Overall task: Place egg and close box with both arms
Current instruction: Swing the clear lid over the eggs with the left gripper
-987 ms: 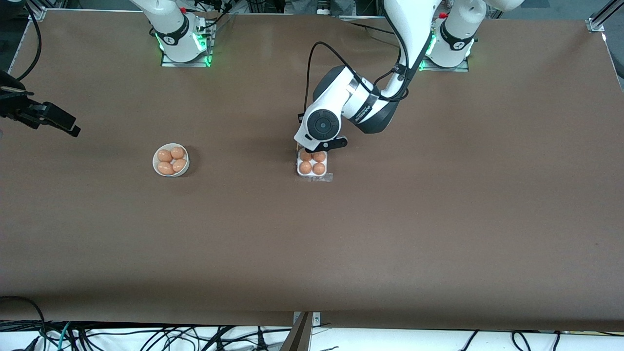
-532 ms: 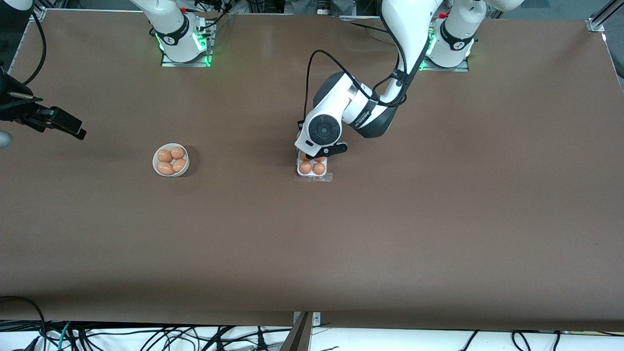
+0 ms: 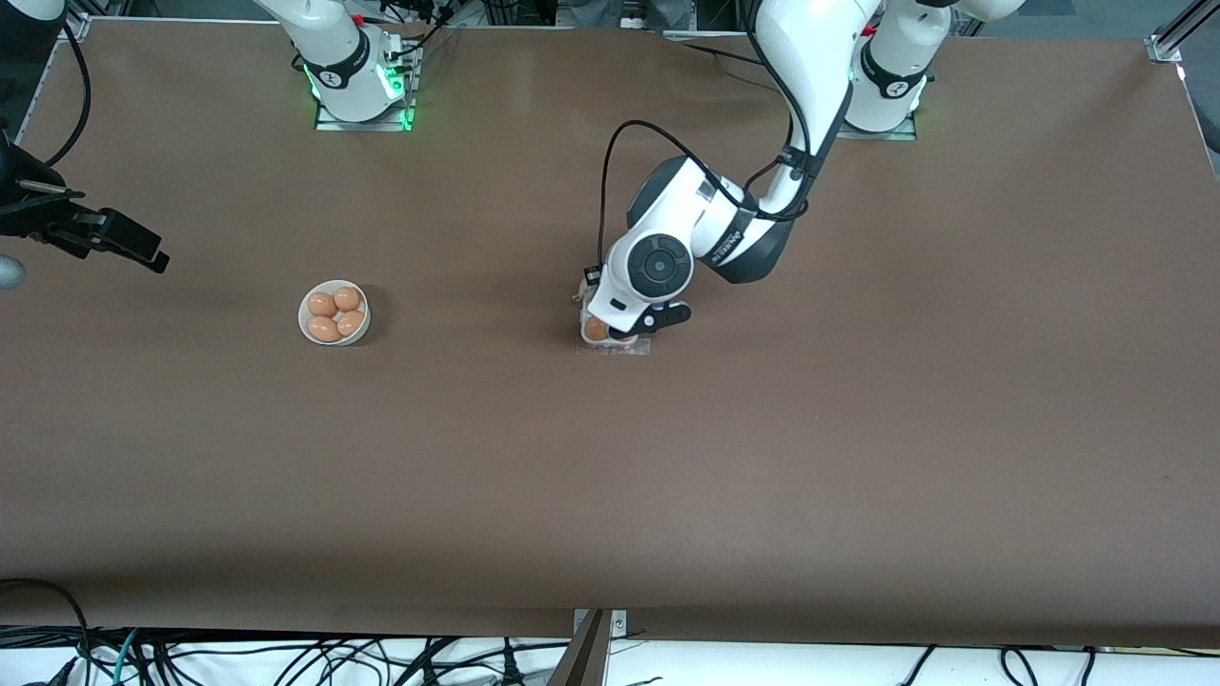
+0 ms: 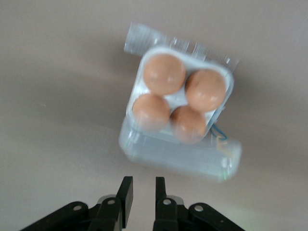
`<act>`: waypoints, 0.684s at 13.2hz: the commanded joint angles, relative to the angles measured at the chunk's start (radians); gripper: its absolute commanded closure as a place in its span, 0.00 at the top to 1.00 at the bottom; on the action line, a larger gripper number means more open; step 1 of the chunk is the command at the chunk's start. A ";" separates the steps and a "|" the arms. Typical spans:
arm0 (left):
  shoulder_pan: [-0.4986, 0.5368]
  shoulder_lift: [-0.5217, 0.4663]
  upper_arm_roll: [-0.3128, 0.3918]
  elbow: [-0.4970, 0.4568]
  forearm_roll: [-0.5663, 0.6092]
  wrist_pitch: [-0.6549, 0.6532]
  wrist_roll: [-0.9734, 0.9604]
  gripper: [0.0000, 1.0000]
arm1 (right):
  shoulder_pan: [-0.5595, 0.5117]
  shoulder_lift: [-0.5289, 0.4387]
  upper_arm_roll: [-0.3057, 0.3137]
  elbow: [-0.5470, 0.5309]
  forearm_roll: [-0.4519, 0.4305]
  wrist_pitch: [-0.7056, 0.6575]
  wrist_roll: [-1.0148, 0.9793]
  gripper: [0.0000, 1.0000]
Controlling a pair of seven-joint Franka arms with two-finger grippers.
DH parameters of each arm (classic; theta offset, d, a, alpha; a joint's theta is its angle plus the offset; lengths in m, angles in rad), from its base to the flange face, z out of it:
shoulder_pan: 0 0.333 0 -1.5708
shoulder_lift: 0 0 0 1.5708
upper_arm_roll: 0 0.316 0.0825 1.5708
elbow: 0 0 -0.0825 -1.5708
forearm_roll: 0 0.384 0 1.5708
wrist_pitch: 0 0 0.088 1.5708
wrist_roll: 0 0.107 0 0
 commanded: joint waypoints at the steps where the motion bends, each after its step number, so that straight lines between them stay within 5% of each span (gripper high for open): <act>1: 0.015 -0.013 0.061 0.059 -0.001 -0.021 -0.005 0.53 | -0.001 -0.010 0.004 -0.011 -0.007 0.000 -0.016 1.00; 5: 0.018 -0.021 0.164 0.148 0.143 -0.042 0.004 1.00 | -0.001 -0.012 0.004 -0.011 -0.007 0.000 -0.016 1.00; 9: 0.021 -0.021 0.310 0.156 0.202 -0.041 0.134 1.00 | -0.001 -0.013 0.004 -0.015 -0.007 -0.002 -0.014 1.00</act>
